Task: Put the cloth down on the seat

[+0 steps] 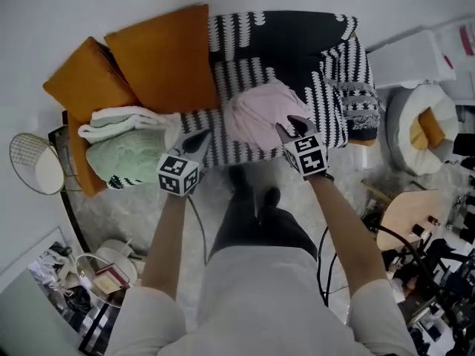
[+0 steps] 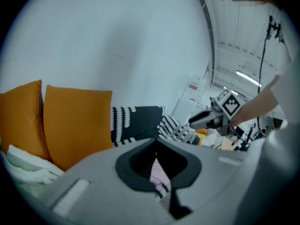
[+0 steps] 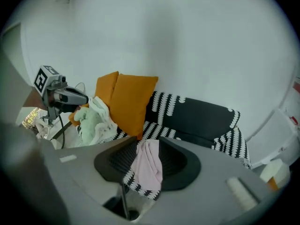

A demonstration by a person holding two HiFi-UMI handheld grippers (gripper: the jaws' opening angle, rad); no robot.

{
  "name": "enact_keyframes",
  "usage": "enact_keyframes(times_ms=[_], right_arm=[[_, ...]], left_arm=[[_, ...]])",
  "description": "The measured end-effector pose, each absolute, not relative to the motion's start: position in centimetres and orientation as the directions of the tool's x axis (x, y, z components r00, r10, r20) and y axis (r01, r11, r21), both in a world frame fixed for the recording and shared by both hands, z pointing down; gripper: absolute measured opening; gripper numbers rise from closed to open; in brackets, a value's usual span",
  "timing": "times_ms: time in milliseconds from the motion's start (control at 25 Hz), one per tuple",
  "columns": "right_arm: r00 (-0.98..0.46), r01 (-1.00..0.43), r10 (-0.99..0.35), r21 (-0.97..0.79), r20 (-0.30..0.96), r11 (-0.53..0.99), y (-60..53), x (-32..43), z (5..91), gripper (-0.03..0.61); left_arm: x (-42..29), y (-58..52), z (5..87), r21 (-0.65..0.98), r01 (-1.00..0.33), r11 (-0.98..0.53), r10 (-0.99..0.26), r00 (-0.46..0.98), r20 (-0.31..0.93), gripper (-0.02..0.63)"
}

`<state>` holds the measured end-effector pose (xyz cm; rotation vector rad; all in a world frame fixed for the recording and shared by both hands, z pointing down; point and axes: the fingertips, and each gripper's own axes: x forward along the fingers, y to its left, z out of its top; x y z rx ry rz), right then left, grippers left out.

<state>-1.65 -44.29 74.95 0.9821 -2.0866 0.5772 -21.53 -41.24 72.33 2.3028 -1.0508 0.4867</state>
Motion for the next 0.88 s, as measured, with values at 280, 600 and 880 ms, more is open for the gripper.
enact_keyframes(times_ms=[280,600,880], right_arm=[[-0.502,-0.741,-0.499,-0.055,0.706,0.669,-39.7,-0.6,67.6,0.044],[-0.563,-0.687,-0.507,-0.028,0.653,0.727,-31.7,3.1,63.9,0.005],[-0.593,-0.659,-0.49,-0.035,0.639,0.751,-23.8,5.5,62.6,0.005]], left_arm=[[-19.1,-36.2,68.4,0.34,-0.779,-0.526,-0.591,0.623,0.513,0.0],[-14.9,-28.1,65.8,0.338,-0.794,-0.506,-0.622,0.607,0.494,0.0],[-12.5,-20.0,63.1,0.323,-0.814,-0.483,-0.656,0.581,0.483,0.0]])
